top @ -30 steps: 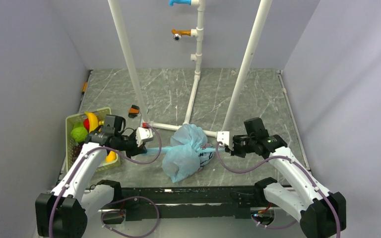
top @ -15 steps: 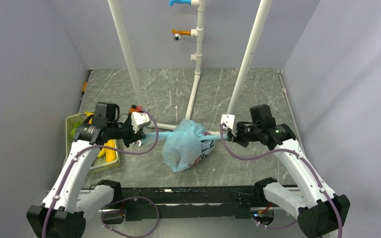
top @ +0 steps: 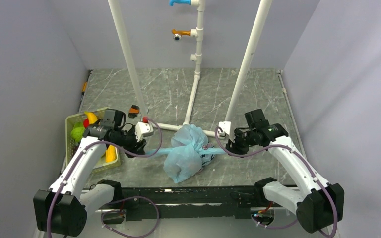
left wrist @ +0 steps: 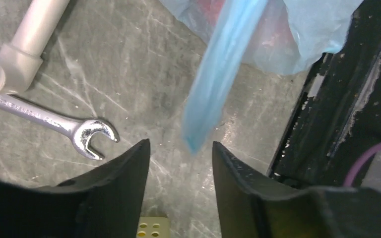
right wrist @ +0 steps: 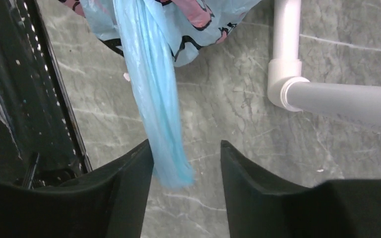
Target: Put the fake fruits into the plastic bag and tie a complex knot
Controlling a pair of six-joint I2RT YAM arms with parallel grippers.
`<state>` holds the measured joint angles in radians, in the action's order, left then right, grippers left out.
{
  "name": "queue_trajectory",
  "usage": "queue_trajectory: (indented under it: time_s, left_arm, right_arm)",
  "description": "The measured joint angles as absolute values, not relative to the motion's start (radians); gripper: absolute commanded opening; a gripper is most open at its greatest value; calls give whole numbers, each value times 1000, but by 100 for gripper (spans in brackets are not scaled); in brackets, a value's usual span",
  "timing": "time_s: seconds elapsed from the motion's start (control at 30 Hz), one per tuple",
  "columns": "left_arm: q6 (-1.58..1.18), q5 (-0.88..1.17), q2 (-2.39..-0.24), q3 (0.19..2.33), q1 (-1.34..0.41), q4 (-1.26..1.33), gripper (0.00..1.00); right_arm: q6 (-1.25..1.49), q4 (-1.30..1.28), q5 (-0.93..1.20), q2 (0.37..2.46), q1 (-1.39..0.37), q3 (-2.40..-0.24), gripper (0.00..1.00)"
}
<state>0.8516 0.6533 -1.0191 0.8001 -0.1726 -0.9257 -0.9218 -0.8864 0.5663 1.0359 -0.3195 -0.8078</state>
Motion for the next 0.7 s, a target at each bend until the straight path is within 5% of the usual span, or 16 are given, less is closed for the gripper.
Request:
queue_trajectory:
  time_s: [0.13, 0.23, 0.7]
  left_arm:
    - [841, 662, -1040, 846, -172, -970, 98]
    - [806, 692, -1024, 890, -171, -992, 99]
    - [371, 736, -1005, 1269, 89, -1052, 100]
  right_arm:
    - [-897, -933, 551, 1007, -317, -808, 86]
    - [-846, -949, 551, 934, -318, -810, 99]
    - [-300, -807, 361, 748, -302, -990, 100]
